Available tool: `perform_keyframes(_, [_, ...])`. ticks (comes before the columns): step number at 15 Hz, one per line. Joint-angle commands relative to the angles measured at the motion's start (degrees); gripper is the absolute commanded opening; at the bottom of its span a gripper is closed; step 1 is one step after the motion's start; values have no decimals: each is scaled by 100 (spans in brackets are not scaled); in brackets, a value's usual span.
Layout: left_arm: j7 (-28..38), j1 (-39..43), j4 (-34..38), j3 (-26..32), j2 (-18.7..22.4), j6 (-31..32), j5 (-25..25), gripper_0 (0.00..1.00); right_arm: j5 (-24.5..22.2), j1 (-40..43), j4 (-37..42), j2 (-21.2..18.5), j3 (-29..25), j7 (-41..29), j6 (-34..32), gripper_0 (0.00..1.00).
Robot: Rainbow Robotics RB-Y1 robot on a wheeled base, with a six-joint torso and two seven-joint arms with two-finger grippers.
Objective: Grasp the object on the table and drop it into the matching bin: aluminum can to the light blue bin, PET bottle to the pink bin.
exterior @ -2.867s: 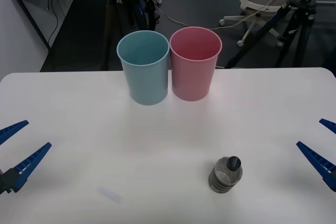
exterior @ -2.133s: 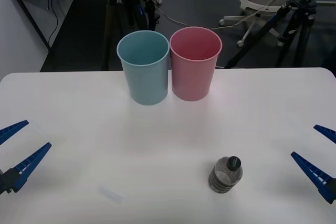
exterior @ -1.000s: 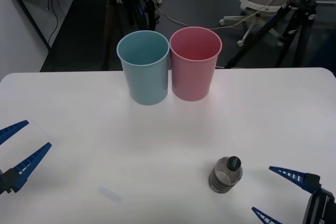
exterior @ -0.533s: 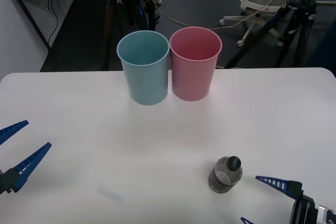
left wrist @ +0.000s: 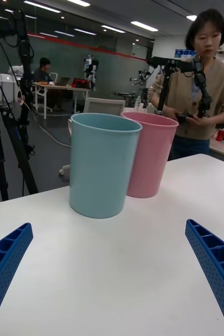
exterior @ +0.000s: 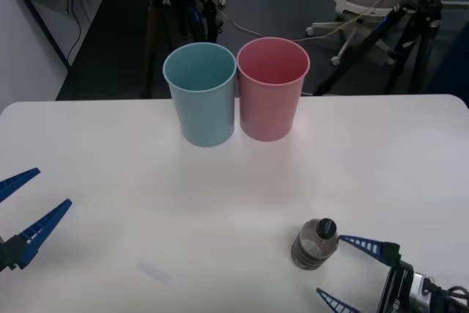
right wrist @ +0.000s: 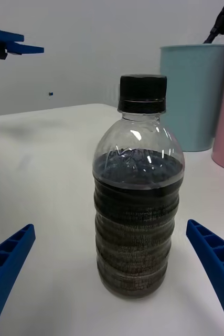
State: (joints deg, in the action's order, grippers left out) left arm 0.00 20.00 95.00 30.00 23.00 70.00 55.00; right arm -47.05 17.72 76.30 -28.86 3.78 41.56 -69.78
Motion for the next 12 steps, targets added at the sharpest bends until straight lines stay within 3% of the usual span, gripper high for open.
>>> perform_keyframes(1, [0, 0, 0, 0, 0, 0, 0, 100, 3, -138, -1, 64, 96, -16, 290, 100])
perform_keyframes(12, [0, 0, 0, 0, 0, 0, 0, 100, -14, -568, 8, 495, 457, -51, 1002, 100])
